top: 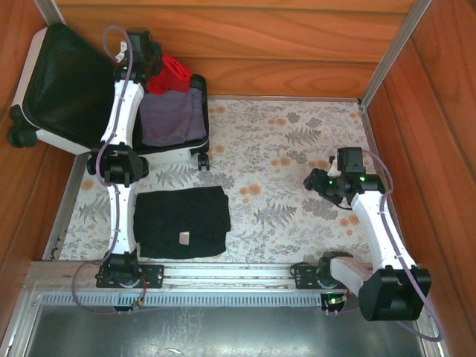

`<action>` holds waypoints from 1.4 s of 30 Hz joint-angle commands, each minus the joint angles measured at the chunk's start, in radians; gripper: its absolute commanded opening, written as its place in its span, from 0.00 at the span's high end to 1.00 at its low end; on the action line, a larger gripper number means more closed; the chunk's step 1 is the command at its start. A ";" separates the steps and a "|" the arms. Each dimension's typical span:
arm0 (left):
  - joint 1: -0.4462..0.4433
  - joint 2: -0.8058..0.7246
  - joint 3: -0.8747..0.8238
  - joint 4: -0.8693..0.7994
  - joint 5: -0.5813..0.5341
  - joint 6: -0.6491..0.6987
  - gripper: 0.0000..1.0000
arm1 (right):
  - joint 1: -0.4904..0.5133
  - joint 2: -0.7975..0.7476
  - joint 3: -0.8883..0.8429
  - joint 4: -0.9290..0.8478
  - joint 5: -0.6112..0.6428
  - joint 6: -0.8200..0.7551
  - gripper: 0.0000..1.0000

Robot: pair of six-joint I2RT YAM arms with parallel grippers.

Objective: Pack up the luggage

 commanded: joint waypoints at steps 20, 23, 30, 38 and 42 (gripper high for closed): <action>-0.056 0.057 -0.067 0.311 -0.079 -0.233 1.00 | 0.003 0.071 0.039 0.006 -0.017 -0.101 0.25; -0.059 0.074 -0.072 0.348 -0.088 -0.244 1.00 | 0.002 0.071 0.038 0.015 -0.024 -0.113 0.25; -0.074 0.155 0.023 0.390 -0.101 -0.263 1.00 | 0.002 0.082 0.038 0.031 -0.040 -0.133 0.25; -0.080 0.167 0.071 0.408 -0.134 -0.252 1.00 | 0.003 0.109 0.056 0.040 -0.042 -0.144 0.25; -0.080 0.181 0.077 0.444 -0.120 -0.272 1.00 | 0.002 0.120 0.064 0.047 -0.051 -0.143 0.25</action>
